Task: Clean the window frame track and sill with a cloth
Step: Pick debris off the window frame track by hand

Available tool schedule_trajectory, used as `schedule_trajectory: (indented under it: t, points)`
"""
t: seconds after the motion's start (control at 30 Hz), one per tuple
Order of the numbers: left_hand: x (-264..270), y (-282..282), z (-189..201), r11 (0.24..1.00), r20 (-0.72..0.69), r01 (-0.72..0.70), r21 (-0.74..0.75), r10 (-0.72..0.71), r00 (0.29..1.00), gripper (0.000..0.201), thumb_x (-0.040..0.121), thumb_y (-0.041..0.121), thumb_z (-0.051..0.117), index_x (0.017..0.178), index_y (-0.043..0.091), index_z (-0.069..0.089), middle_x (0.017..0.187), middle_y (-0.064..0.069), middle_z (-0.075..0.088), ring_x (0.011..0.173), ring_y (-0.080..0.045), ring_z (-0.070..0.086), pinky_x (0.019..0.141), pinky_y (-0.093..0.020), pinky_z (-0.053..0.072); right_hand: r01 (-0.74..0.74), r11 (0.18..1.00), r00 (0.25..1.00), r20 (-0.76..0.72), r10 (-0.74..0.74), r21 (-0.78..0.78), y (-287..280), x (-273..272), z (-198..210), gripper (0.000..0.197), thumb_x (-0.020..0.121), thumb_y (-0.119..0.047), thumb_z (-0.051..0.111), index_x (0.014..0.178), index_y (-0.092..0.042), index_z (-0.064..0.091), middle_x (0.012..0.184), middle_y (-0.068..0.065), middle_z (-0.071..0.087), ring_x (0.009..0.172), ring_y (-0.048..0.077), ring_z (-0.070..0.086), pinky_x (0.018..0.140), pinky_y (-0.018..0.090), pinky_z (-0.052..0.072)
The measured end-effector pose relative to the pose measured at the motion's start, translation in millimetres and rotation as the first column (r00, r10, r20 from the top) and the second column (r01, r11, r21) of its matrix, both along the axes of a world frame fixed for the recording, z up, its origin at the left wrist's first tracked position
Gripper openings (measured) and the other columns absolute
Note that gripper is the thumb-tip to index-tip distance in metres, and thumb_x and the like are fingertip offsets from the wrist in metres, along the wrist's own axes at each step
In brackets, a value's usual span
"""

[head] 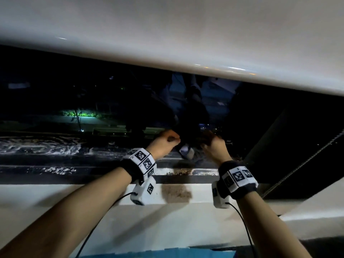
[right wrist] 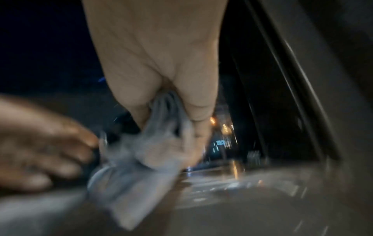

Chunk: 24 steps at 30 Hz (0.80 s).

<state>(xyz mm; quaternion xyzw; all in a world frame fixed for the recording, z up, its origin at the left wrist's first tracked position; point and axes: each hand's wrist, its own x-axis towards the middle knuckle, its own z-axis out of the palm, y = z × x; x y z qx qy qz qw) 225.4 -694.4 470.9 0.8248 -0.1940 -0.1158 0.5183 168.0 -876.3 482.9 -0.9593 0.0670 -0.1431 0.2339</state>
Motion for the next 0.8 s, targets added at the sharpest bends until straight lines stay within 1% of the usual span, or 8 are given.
schedule_trajectory:
  t: [0.13, 0.23, 0.33, 0.5, 0.57, 0.63, 0.7, 0.8]
  points:
    - [5, 27, -10, 0.978, 0.126, -0.066, 0.199, 0.042, 0.991, 0.025, 0.092, 0.025, 0.055, 0.115, 0.014, 0.059, 0.111, -0.001, 0.063, 0.101, -0.018, 0.058, 0.077, -0.018, 0.037, 0.013, 0.973, 0.980, -0.190, -0.058, -0.229, 3, -6, -16, 0.056, 0.080, -0.060, 0.054, 0.128, -0.033, 0.045, 0.133, 0.013, 0.041, 0.121, 0.040, 0.038, 0.098, 0.051, 0.037]
    - [7, 49, -18, 0.943, 0.261, -0.122, 0.309, 0.039, 0.964, 0.029, 0.093, 0.028, 0.053, 0.119, 0.015, 0.057, 0.117, -0.007, 0.062, 0.106, -0.024, 0.058, 0.084, -0.026, 0.043, -0.124, 0.955, 0.974, -0.216, 0.066, -0.269, -4, -9, -34, 0.063, 0.074, -0.072, 0.038, 0.119, -0.031, 0.057, 0.135, 0.009, 0.047, 0.127, 0.039, 0.034, 0.103, 0.048, 0.033]
    - [5, 66, -26, 0.864, 0.332, -0.197, 0.464, 0.037, 0.943, 0.039, 0.094, 0.035, 0.049, 0.129, 0.016, 0.050, 0.120, -0.013, 0.059, 0.100, -0.030, 0.060, 0.079, -0.031, 0.046, 0.071, 0.952, 0.988, -0.108, -0.107, -0.298, -33, 2, -51, 0.061, 0.079, -0.062, 0.028, 0.113, -0.025, 0.062, 0.133, 0.010, 0.052, 0.119, 0.037, 0.044, 0.098, 0.044, 0.039]
    - [4, 75, -40, 0.800, 0.430, -0.230, 0.554, -0.038, 0.902, 0.047, 0.095, 0.041, 0.044, 0.137, 0.020, 0.043, 0.138, -0.008, 0.047, 0.102, -0.030, 0.061, 0.084, -0.038, 0.050, 0.318, 0.901, 0.920, -0.136, -0.369, -0.294, 2, 12, -57, 0.047, 0.087, -0.033, 0.048, 0.131, -0.016, 0.047, 0.149, 0.021, 0.026, 0.133, 0.046, 0.019, 0.105, 0.051, 0.024]
    - [5, 75, -39, 0.781, 0.425, -0.226, 0.582, -0.055, 0.904, 0.048, 0.096, 0.043, 0.041, 0.138, 0.020, 0.044, 0.140, -0.006, 0.045, 0.105, -0.031, 0.060, 0.084, -0.039, 0.051, 0.264, 0.925, 0.934, -0.169, -0.316, -0.272, 40, 15, -57, 0.046, 0.084, -0.028, 0.052, 0.127, -0.014, 0.052, 0.146, 0.028, 0.027, 0.131, 0.047, 0.022, 0.104, 0.049, 0.024]
    - [5, 74, -35, 0.757, 0.413, -0.224, 0.614, -0.067, 0.908, 0.048, 0.096, 0.044, 0.041, 0.137, 0.020, 0.044, 0.141, -0.006, 0.044, 0.109, -0.032, 0.057, 0.084, -0.038, 0.049, 0.151, 0.948, 0.981, -0.074, -0.178, -0.280, 71, 12, -59, 0.035, 0.080, -0.030, 0.056, 0.108, -0.010, 0.064, 0.128, 0.033, 0.048, 0.116, 0.049, 0.042, 0.094, 0.048, 0.036]
    - [5, 75, -31, 0.745, 0.401, -0.215, 0.632, -0.077, 0.913, 0.046, 0.096, 0.044, 0.042, 0.136, 0.021, 0.045, 0.141, -0.005, 0.044, 0.113, -0.032, 0.055, 0.085, -0.037, 0.046, -0.013, 0.965, 1.000, -0.023, 0.007, -0.262, 81, 8, -62, 0.025, 0.076, -0.032, 0.057, 0.089, -0.013, 0.067, 0.099, 0.022, 0.064, 0.092, 0.044, 0.055, 0.081, 0.045, 0.044]
    - [6, 82, -26, 0.761, 0.350, -0.174, 0.625, -0.075, 0.934, 0.044, 0.095, 0.044, 0.044, 0.135, 0.025, 0.047, 0.138, -0.004, 0.050, 0.116, -0.028, 0.053, 0.087, -0.033, 0.042, -0.138, 0.976, 0.990, -0.021, 0.136, -0.169, 56, -1, -54, 0.032, 0.079, -0.045, 0.044, 0.083, -0.020, 0.062, 0.088, 0.012, 0.065, 0.084, 0.035, 0.057, 0.078, 0.039, 0.039]
